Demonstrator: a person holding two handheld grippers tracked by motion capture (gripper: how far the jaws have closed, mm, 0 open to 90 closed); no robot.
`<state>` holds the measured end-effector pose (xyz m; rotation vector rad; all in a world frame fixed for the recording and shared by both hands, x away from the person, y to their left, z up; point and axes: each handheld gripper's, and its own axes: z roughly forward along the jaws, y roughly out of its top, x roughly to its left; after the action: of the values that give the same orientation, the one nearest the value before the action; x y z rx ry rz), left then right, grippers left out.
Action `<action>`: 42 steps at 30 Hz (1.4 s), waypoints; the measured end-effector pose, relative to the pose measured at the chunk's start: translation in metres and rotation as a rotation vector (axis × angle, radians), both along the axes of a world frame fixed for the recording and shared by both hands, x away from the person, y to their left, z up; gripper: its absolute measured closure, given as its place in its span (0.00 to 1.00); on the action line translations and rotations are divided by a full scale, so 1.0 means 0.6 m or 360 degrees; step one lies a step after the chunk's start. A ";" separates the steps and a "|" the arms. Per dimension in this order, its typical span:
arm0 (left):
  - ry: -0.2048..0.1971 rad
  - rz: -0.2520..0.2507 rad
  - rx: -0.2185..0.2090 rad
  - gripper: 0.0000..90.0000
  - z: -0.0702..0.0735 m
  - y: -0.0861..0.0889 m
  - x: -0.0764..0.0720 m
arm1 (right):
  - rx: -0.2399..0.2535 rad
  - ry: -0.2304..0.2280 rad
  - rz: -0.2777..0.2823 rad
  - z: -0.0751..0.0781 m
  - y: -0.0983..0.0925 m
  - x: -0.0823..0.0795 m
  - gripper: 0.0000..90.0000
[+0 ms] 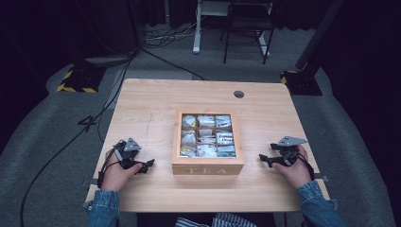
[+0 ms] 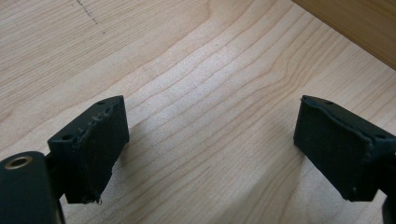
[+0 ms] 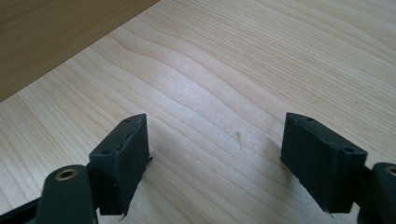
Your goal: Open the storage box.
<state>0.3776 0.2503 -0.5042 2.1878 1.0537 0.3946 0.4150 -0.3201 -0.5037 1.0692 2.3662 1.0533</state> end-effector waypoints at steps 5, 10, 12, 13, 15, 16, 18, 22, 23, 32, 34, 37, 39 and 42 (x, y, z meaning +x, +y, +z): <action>-0.0001 0.0001 0.0000 0.12 0.000 0.000 0.001 | 0.0001 0.0000 0.0000 0.000 0.000 0.000 0.26; 0.0001 0.0004 -0.0005 0.12 0.000 -0.001 0.001 | -0.0001 0.0000 0.0002 0.000 0.000 0.000 0.26; 0.0001 0.0004 -0.0004 0.12 0.000 -0.001 0.001 | 0.0001 0.0001 -0.0003 0.000 0.000 0.001 0.26; 0.0001 0.0004 -0.0004 0.12 0.000 -0.001 0.001 | 0.0001 0.0002 -0.0001 0.000 0.000 0.001 0.26; 0.0001 0.0004 -0.0004 0.12 0.000 -0.001 0.001 | 0.0002 0.0002 -0.0001 0.000 0.001 0.001 0.26; 0.0001 0.0004 -0.0004 0.12 0.000 -0.001 0.001 | 0.0003 0.0002 0.0000 0.000 0.001 0.001 0.26; 0.0001 0.0003 -0.0004 0.12 0.000 -0.001 0.001 | 0.0000 0.0002 -0.0001 0.000 0.001 0.001 0.26; 0.0001 0.0004 -0.0005 0.12 0.000 -0.001 0.001 | 0.0001 0.0002 -0.0001 0.000 0.001 0.001 0.26; 0.0000 0.0004 -0.0002 0.12 0.000 -0.001 0.001 | -0.0001 0.0002 -0.0003 0.000 0.001 0.001 0.26; 0.0001 0.0005 -0.0001 0.12 0.000 -0.001 0.001 | 0.0002 0.0001 -0.0063 0.000 0.006 -0.001 0.25; 0.0001 0.0004 -0.0001 0.12 0.000 -0.001 0.001 | 0.0004 0.0004 -0.0103 0.000 0.010 -0.005 0.25; 0.0001 0.0005 -0.0002 0.12 0.000 -0.001 0.001 | -0.0002 0.0006 -0.0133 0.001 0.010 -0.006 0.29; 0.0000 0.0011 -0.0002 0.12 0.000 -0.001 0.000 | 0.0001 0.0008 -0.0126 0.003 0.007 -0.005 0.35; 0.0001 0.0004 -0.0005 0.12 0.000 -0.001 0.001 | 0.0006 0.0041 -0.0116 0.008 0.001 -0.004 0.40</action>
<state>0.3781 0.2499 -0.5044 2.1845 1.0567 0.3931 0.4128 -0.3195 -0.4990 1.1676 2.3273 1.0247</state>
